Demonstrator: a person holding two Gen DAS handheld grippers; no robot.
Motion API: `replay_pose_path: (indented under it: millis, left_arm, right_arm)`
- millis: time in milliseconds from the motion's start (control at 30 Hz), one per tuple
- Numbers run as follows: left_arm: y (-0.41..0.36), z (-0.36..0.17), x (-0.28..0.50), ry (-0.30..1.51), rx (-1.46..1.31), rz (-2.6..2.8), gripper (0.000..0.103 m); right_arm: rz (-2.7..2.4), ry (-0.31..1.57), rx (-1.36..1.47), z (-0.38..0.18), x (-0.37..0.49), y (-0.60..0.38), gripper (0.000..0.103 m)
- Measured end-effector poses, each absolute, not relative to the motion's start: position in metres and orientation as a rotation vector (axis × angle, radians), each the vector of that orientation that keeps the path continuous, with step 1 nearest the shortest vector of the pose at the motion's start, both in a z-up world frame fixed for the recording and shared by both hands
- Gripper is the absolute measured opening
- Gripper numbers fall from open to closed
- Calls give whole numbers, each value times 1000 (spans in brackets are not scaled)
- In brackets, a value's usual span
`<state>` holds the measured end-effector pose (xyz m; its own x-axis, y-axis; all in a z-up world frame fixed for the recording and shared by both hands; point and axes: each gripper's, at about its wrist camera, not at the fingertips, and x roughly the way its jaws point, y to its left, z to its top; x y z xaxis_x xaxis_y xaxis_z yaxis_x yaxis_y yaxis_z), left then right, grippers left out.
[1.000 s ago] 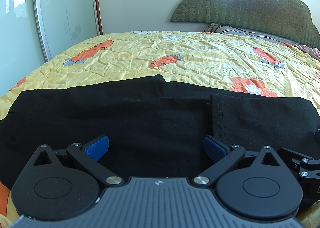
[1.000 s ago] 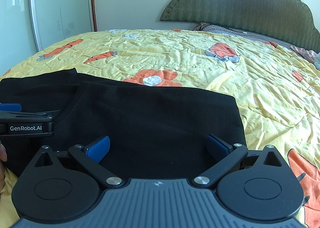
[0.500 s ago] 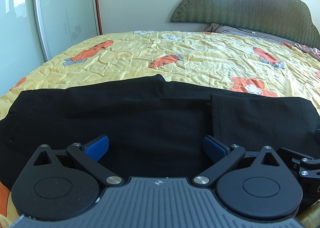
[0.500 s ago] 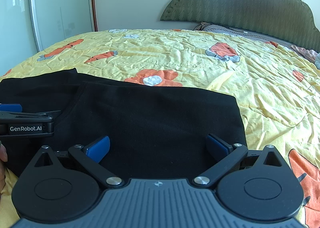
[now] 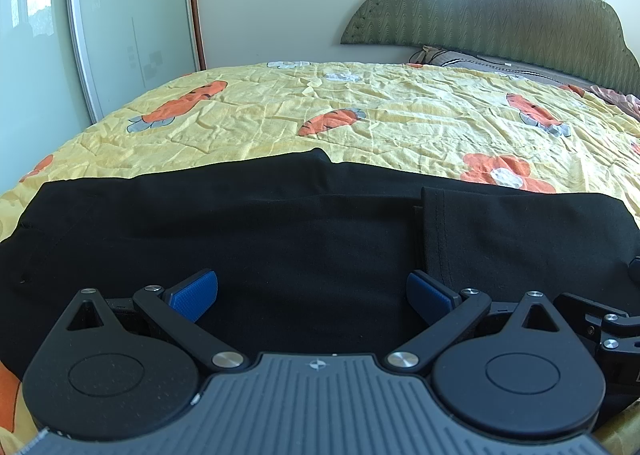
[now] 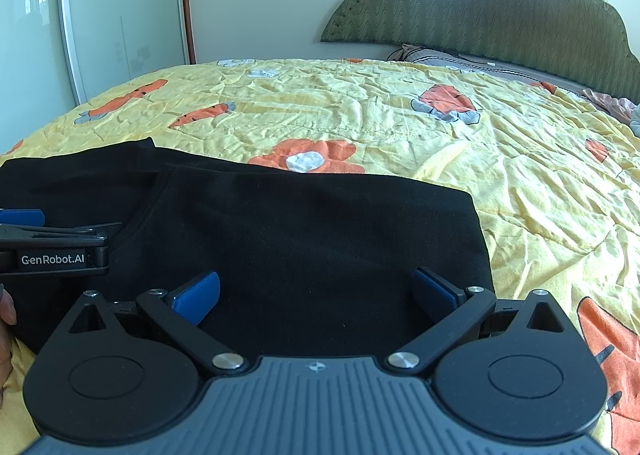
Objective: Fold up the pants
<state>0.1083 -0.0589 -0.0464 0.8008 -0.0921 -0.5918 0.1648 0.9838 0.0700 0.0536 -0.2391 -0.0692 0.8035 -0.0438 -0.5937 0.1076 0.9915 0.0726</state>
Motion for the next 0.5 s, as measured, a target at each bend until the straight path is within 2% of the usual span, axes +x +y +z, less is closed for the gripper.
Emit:
replay_pose_path:
  millis: [500]
  left_arm:
    - [-59,-46,108,627,117,-139,101]
  right_arm:
    - [-80,633,106,-69,54,-239,103]
